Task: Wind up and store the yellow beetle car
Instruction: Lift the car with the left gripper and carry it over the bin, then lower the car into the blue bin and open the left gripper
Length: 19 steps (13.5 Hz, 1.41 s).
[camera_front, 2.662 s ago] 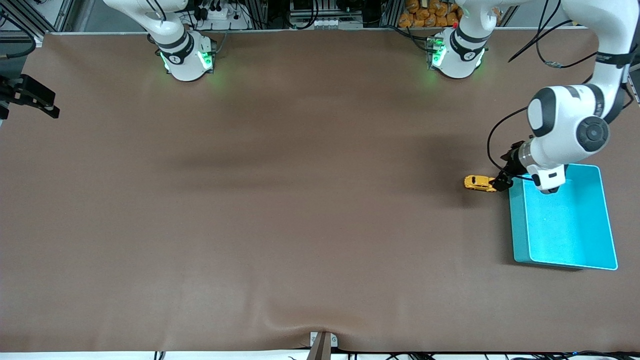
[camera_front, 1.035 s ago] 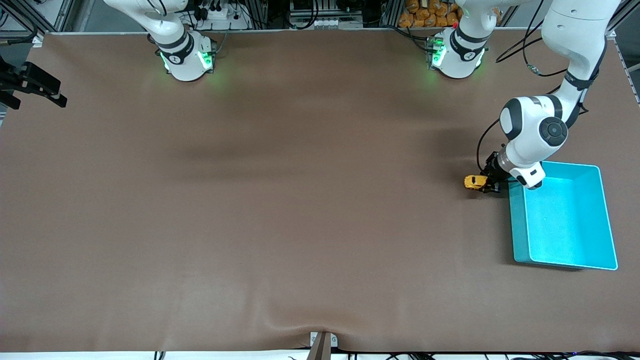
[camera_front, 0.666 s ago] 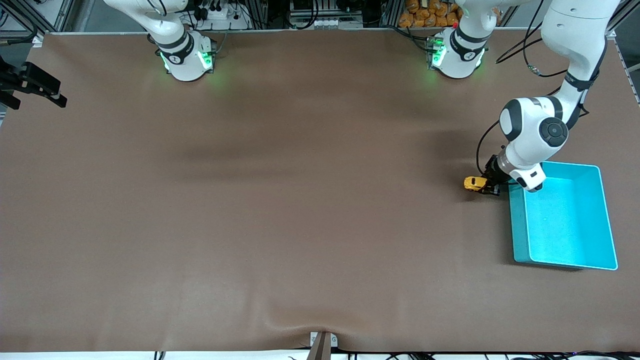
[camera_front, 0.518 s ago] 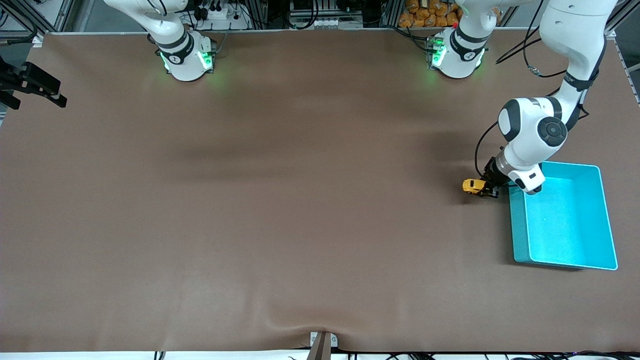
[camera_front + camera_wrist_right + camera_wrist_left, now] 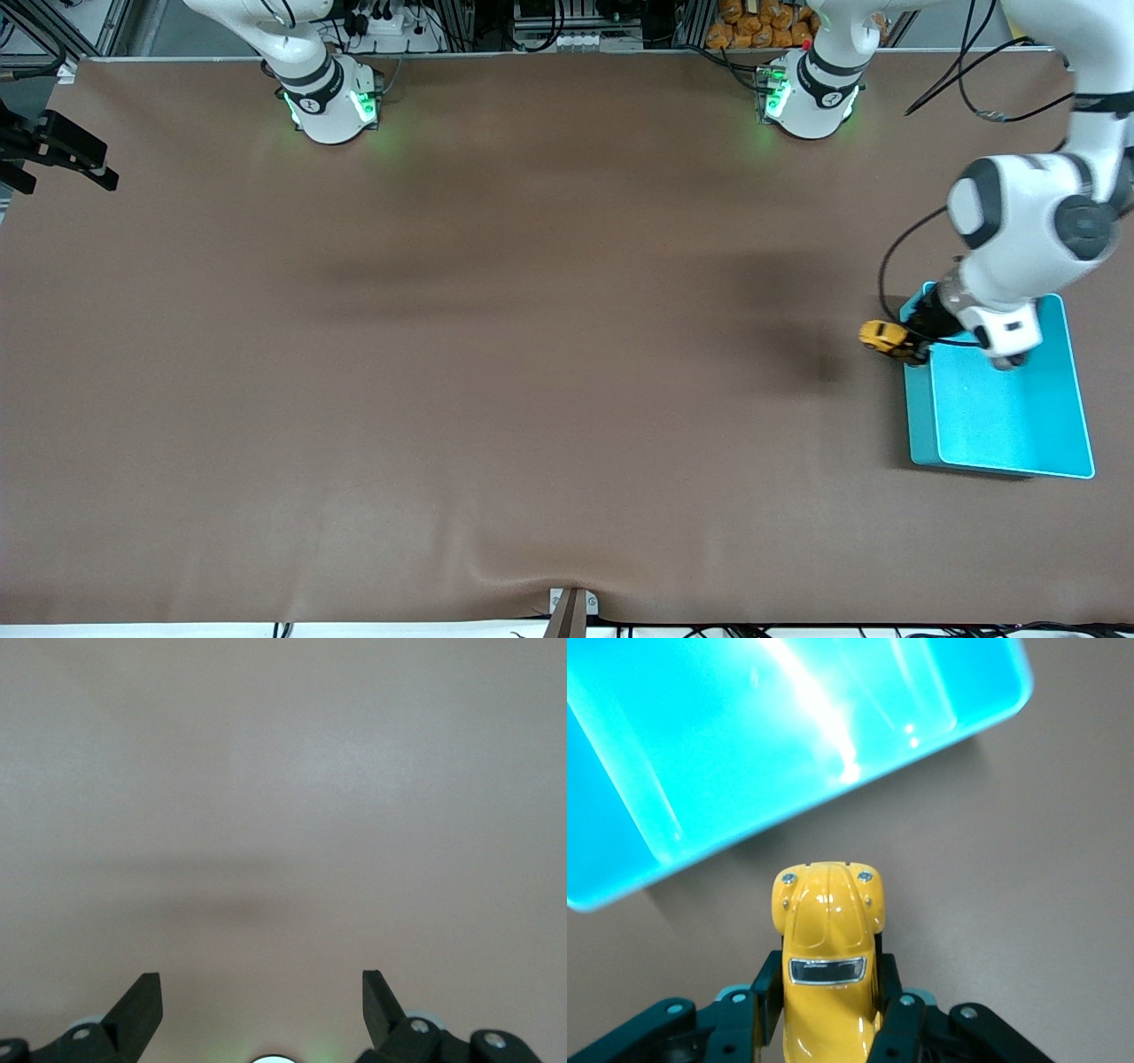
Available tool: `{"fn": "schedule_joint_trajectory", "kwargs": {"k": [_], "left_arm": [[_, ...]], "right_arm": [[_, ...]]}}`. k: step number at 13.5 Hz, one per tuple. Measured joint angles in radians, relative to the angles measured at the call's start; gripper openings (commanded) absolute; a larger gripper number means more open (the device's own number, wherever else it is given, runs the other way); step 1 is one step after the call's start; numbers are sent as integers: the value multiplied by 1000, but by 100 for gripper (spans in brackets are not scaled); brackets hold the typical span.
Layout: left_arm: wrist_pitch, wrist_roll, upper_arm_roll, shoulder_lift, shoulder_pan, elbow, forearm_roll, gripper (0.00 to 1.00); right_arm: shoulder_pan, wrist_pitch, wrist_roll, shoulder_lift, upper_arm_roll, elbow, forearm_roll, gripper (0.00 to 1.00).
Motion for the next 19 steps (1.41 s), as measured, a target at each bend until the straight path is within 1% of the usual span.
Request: {"fn": "schedule_joint_trajectory", "kwargs": {"k": [3,6,9,14,19], "left_arm": [[-98,204,4,26,82,115,0,0],[-112,453,7,96,172,208,0,0],[-112,659,7,183,225,281,7,0],[-112,910,7,289,257,313,45,0],[-55,1064,7,363,280,322,73,0]], "right_arm": [[0,0,0,0,0,0,0,100],[0,0,0,0,-1,0,0,100],[0,0,0,0,-1,0,0,100],[0,0,0,0,-2,-1,0,100],[0,0,0,0,-3,-2,0,100]]}}
